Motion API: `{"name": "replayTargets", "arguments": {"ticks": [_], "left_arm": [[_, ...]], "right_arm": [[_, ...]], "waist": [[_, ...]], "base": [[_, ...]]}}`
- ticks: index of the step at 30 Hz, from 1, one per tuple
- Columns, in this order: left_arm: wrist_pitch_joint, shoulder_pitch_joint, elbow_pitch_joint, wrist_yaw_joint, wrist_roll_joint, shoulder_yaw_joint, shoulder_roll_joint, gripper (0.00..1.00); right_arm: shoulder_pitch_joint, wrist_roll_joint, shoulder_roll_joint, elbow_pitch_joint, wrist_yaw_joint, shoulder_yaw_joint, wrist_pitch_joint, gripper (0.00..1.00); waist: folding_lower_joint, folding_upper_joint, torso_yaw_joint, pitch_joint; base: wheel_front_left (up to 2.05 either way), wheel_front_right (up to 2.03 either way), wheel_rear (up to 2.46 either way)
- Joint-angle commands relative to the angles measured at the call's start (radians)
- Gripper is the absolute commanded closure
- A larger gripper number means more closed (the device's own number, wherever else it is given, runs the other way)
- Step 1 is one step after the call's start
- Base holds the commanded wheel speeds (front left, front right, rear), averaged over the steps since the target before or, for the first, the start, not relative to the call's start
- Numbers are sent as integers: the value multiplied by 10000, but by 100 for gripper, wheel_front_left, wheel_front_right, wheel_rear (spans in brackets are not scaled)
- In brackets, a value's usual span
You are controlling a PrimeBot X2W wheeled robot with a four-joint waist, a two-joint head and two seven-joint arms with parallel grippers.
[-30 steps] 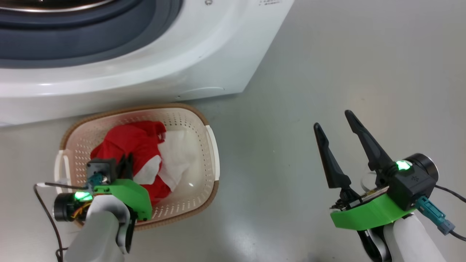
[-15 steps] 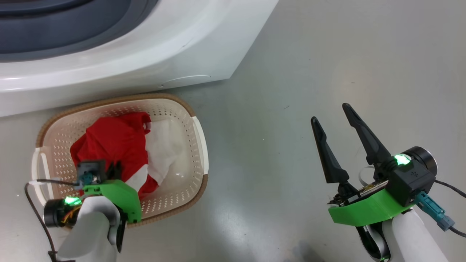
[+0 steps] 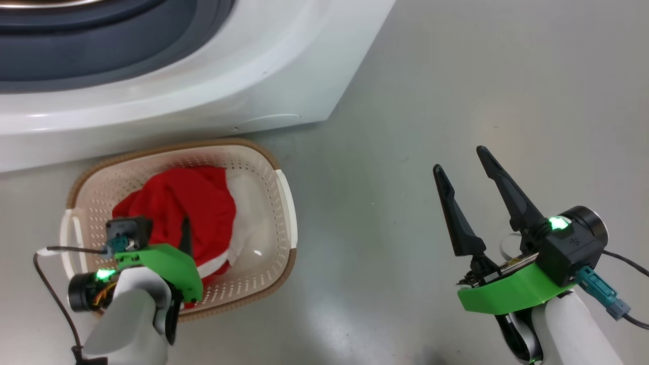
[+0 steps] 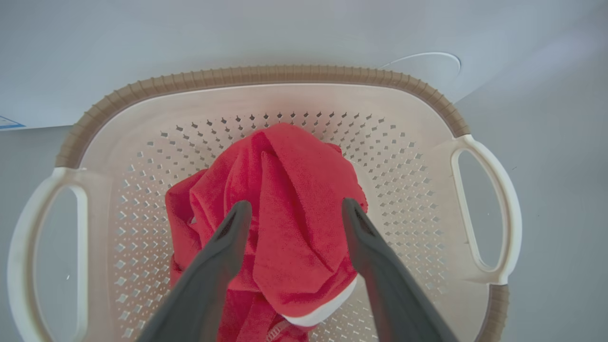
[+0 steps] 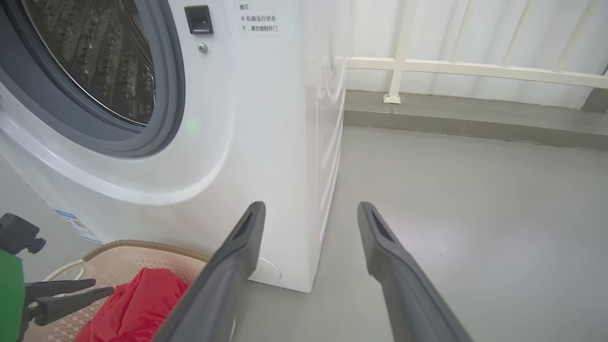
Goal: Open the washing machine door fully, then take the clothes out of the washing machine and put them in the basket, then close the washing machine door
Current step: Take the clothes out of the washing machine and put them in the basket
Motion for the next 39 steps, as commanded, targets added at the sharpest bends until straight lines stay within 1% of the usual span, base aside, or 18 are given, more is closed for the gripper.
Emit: {"name": "replayTargets", "arguments": {"ticks": [1,7,15,16,25,33,39], "left_arm": [[-122,150,-284,-46,-43,313,198,0],[-122,539,-933,-195,-37,476,155,0],[-122,1345,-2572,-267,137,676,-54,0],[-122,1543,-3024,-296,159,725,-104,0],[-122,2564,-5412,-274,439,805,-227,0],[-122,3586,-7721,105,912,965,-256,0],[-122,4427,-9127,368,1130,1159,-259,0]], "right_arm": [[-72,81,-16,-174,63,212,-62,0],[-9,85,-16,-68,63,192,-62,0],[168,37,-16,66,63,146,-63,0],[228,16,-16,105,63,127,-63,0],[393,-86,-16,326,63,30,-63,0],[592,-167,-16,483,63,-131,-63,0],[845,-208,-16,545,63,-259,-63,0]], "waist": [[0,-1,127,-214],[0,-1,320,-672],[0,-1,654,-1489],[0,-1,734,-1693],[0,-1,1007,-2540],[0,-1,1127,-3319],[0,-1,1183,-3805]], "base": [[0,0,0],[0,0,0],[0,0,0],[0,0,0],[0,0,0],[0,0,0],[0,0,0]]}}
